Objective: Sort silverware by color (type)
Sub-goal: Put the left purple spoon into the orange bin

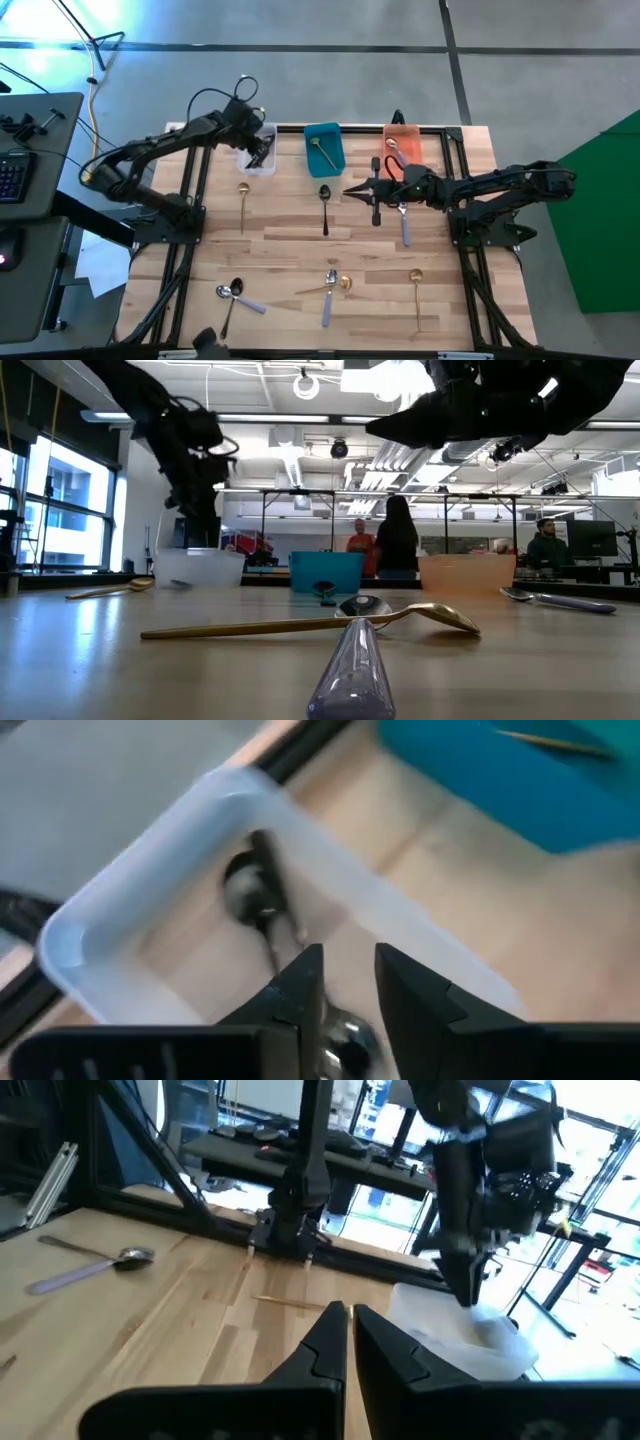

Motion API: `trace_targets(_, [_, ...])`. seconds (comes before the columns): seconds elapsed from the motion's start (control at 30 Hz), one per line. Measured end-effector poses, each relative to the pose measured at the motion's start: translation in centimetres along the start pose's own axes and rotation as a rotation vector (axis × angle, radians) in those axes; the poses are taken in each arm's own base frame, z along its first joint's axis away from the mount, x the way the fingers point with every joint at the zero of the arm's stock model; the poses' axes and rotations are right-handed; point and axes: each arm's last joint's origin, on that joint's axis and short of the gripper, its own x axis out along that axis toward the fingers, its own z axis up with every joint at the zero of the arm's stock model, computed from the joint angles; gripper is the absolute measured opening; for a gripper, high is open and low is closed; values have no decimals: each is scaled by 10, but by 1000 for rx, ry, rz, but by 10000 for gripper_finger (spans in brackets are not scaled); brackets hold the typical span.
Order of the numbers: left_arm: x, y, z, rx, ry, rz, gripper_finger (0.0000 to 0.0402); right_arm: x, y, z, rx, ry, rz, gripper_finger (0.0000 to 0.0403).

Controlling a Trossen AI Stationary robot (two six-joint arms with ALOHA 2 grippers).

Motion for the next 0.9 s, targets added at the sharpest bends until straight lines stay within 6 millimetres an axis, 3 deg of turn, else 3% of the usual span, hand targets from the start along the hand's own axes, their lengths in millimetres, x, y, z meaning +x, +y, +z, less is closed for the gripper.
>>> trace_targets(0.37, [-51, -102, -13, 346, -81, -244, 3, 10, -5, -17, -3, -38, 140, 1])
trace_targets(0.67, [-77, -180, -59, 530, 41, -433, 1, 15, -5, -25, 23, -39, 136, 0])
trace_targets(0.9, [-99, -210, -103, 588, 175, -447, 3, 15, -5, -26, 44, -27, 141, 0])
